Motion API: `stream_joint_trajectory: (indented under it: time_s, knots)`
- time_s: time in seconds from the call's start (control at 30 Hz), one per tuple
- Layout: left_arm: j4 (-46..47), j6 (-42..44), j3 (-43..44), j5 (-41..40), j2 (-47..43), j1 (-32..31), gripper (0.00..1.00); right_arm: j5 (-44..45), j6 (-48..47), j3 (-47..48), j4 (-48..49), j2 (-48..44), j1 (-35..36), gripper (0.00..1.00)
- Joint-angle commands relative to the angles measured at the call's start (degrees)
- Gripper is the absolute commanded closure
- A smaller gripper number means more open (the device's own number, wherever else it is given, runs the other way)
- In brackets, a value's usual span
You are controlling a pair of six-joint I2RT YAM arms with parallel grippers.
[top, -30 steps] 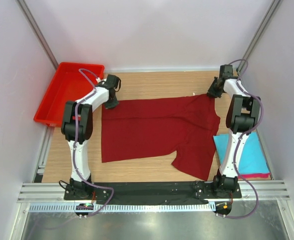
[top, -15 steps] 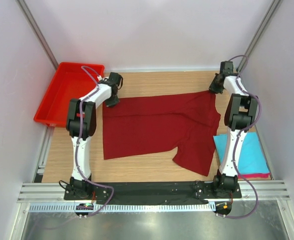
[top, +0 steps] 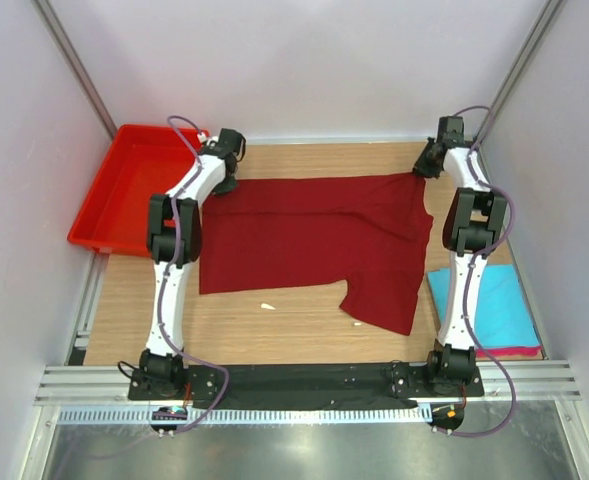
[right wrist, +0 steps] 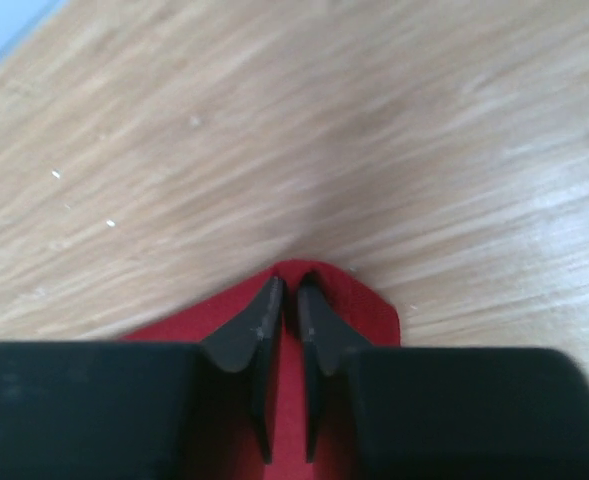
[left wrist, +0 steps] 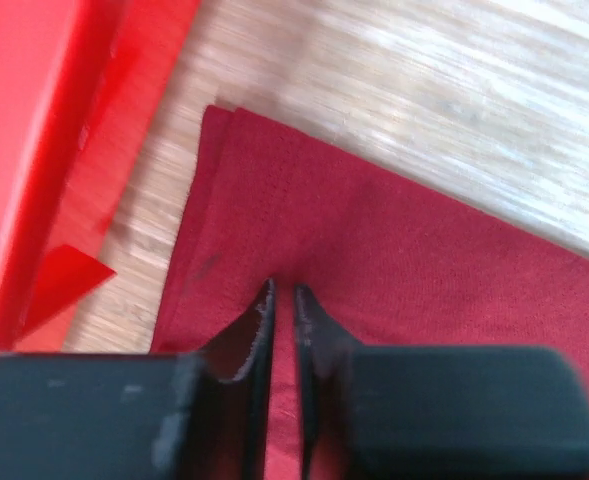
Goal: Fold and stack the t-shirts
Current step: Fold the tshirt
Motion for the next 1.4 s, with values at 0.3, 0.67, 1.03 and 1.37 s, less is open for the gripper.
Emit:
stream_joint_trajectory:
  time_s: [0.3,0.67,1.03,1.37]
  knots:
    - [-0.42,-0.96,-7.73,1.26,-14.81,-0.49,0.58,10.97,-0.39,2.72,-17.46,-12.31,0.67,0.32]
    - [1.68,-3.85,-33.1,9.68,-38.61,-9.81,0.64,8.04,-0.57,-26.19,-15.19,-35.43,1.72,0.24]
    - [20.14,-6.75,-44.76,32.55,-45.17,-17.54,0.62,-6.65,3.47,-46.76,-5.62,-45.81,4.45,0.54]
    - [19.35,-11.41,-41.3,35.89,-40.92,-21.41,0.66,-9.16,-0.74,-34.22,0.45,-32.38,12.09,0.27]
